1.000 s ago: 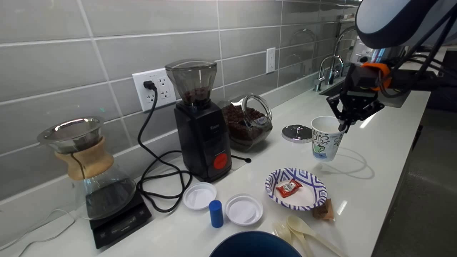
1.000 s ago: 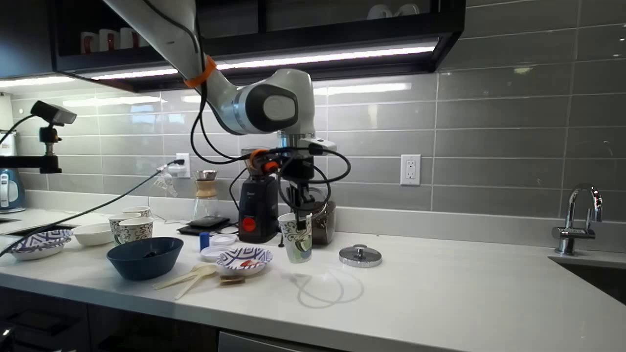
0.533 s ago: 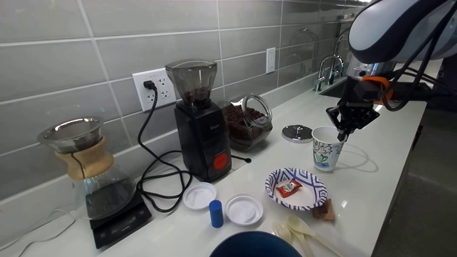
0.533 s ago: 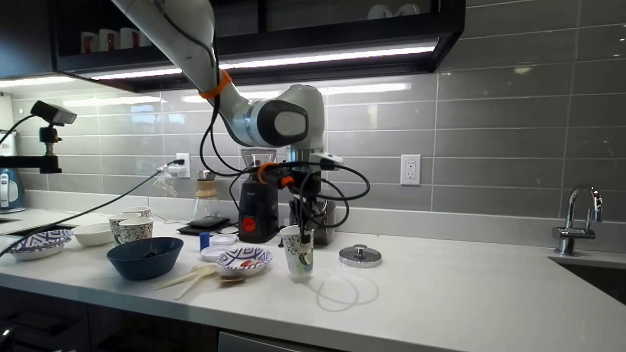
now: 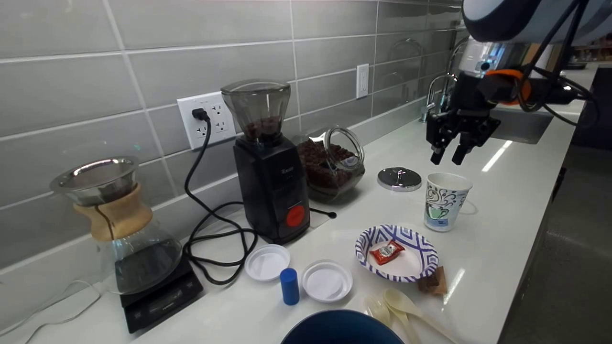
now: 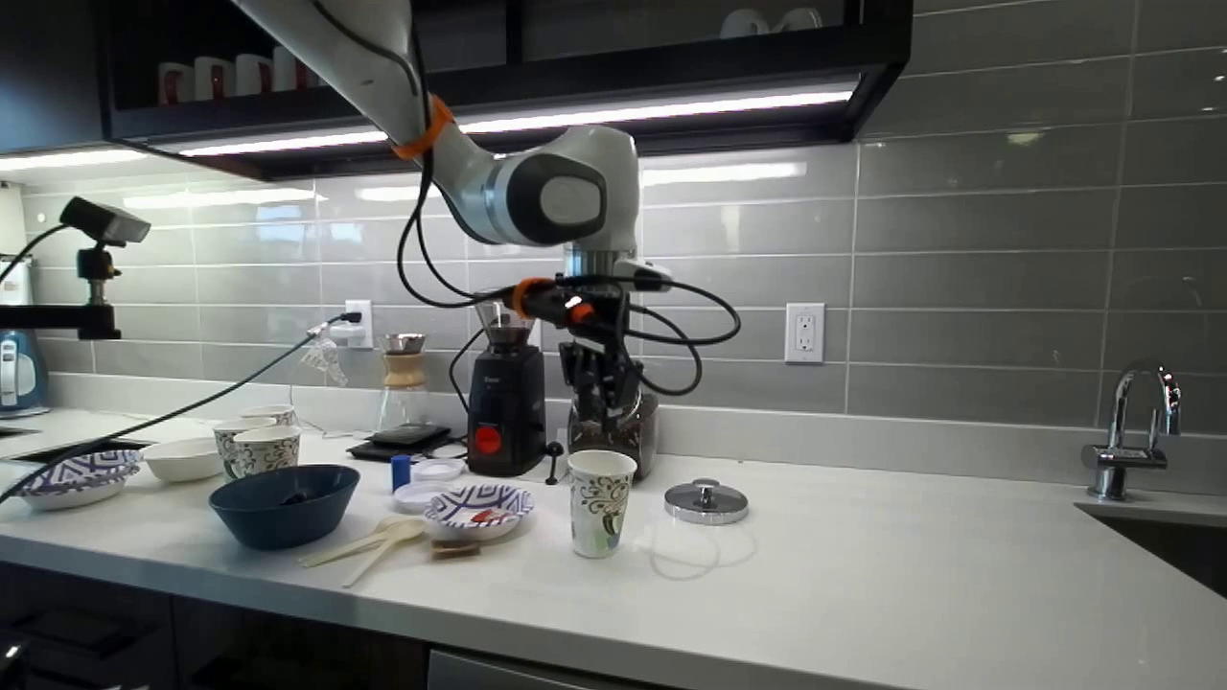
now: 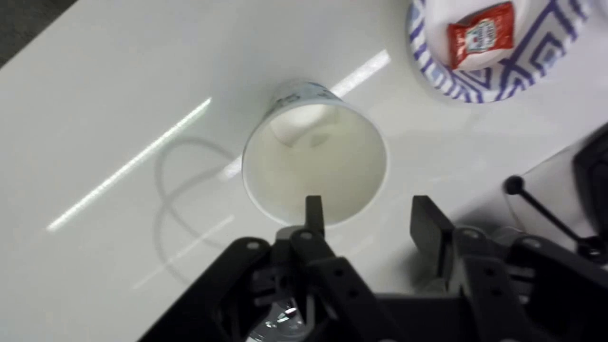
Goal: Move one paper cup to the right
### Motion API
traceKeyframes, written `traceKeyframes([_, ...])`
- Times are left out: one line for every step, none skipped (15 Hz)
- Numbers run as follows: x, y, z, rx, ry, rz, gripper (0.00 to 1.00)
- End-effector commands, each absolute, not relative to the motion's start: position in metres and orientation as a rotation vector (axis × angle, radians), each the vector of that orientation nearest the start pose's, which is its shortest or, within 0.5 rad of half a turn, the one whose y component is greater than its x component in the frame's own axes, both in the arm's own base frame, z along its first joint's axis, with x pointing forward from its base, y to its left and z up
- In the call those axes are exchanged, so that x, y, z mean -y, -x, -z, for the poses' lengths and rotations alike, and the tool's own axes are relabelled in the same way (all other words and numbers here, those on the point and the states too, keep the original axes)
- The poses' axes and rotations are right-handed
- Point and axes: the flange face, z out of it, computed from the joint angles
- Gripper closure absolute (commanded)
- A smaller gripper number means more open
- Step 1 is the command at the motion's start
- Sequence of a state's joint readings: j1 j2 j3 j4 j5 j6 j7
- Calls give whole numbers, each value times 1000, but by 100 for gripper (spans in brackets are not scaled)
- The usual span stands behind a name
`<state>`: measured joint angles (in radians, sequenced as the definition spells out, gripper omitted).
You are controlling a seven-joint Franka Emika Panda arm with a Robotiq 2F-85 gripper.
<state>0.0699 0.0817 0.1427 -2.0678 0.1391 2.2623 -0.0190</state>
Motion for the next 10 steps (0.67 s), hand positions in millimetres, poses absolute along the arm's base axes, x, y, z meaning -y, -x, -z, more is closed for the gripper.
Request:
traceKeyframes([-151,-545,-445,477,2887,187,17])
traceKeyframes([-157,-547,-446,535,2918,314,11])
traceKeyframes([-164,-546,-449,549,2886,401,3])
traceKeyframes([-169,-546,-449,620,2892,460,1])
traceKeyframes([-175,-545,-449,678,2894,522,0])
traceKeyframes([-181,-538,-453,757,2900,534,0])
traceKeyframes([-187,-529,-463,837,2894,555,0])
traceKeyframes([-192,-520,-471,908,2886,574,0])
traceKeyframes([-195,-510,-480,962,2881,590,0])
traceKeyframes([-194,-536,-461,843,2887,529,0])
